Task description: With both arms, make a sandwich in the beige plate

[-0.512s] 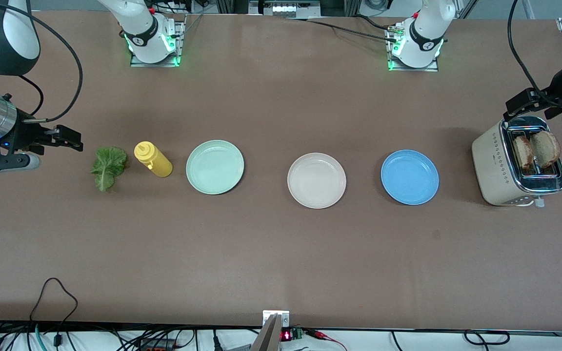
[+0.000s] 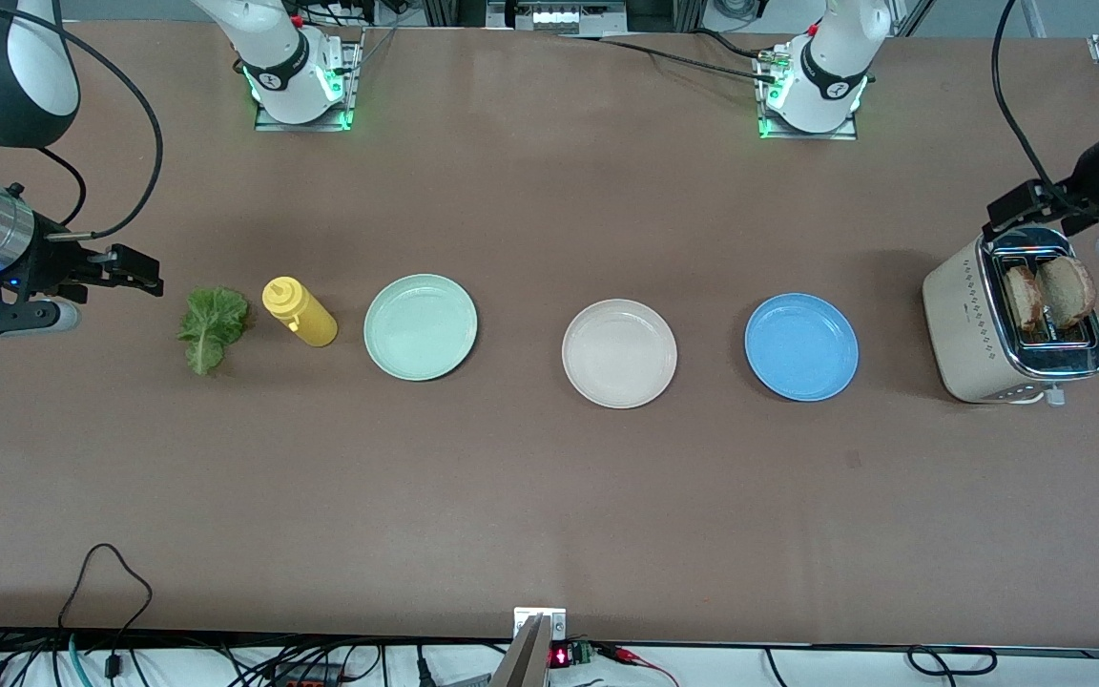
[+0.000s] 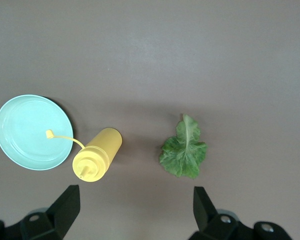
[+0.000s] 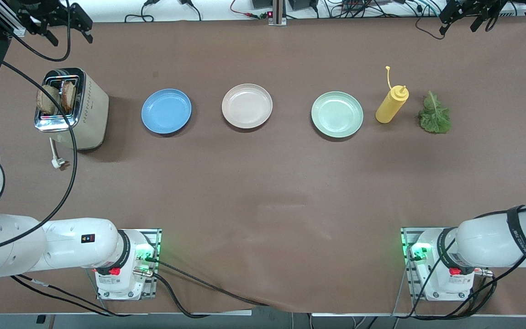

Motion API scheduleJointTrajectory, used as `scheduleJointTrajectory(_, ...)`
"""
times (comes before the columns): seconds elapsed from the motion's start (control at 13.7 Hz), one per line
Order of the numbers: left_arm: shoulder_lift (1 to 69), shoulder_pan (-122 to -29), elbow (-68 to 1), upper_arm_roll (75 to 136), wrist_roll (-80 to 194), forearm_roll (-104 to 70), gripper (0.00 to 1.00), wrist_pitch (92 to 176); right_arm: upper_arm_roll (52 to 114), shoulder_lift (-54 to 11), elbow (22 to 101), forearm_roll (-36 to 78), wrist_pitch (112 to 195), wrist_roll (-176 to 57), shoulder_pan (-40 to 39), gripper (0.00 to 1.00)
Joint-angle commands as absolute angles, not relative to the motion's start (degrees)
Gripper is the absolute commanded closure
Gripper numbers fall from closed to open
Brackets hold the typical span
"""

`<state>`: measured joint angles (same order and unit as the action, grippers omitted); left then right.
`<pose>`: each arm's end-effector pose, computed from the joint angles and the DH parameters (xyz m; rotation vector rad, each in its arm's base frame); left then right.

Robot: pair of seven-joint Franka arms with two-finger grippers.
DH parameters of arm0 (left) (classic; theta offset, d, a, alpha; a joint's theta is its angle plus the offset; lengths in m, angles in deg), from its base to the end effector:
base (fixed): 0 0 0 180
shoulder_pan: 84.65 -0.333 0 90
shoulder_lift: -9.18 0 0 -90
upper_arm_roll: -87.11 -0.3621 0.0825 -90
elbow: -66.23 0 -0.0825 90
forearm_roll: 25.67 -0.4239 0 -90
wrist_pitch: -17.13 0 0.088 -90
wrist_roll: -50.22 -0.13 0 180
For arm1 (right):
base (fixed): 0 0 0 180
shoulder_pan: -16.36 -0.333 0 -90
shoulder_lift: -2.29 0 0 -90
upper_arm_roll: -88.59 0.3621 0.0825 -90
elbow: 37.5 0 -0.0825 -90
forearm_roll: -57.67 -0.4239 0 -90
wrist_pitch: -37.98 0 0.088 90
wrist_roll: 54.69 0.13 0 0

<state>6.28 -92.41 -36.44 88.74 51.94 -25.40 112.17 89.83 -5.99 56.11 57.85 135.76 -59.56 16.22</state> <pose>0.5696 0.0603 0.5714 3.1251 0.2155 -0.1291 0.6439 0.0144 0.5369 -3.1327 -0.1717 0.1125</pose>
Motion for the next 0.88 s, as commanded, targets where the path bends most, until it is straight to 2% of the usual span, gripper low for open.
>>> scheduleJointTrajectory(0.0,13.0,-97.1,-35.6,88.7,50.3,-25.0,0.0,115.3,90.0,-5.8,55.4,58.3,134.9,-59.3,16.1,0.0)
scheduleJointTrajectory(0.44,22.8,-101.7,-34.2,88.7,50.0,-32.3,0.0,118.6,90.1,-7.3,55.7,58.3,134.8,-60.0,16.5,0.0)
scheduleJointTrajectory(0.73,25.5,-102.7,-34.4,88.8,49.9,-32.1,0.0,118.5,90.1,-8.3,56.4,57.8,132.6,-61.7,16.5,0.0)
scheduleJointTrajectory(0.8,25.7,-102.8,-34.5,88.8,49.9,-32.1,0.03,118.4,90.1,-8.8,56.3,57.6,132.6,-62.9,16.5,0.0)
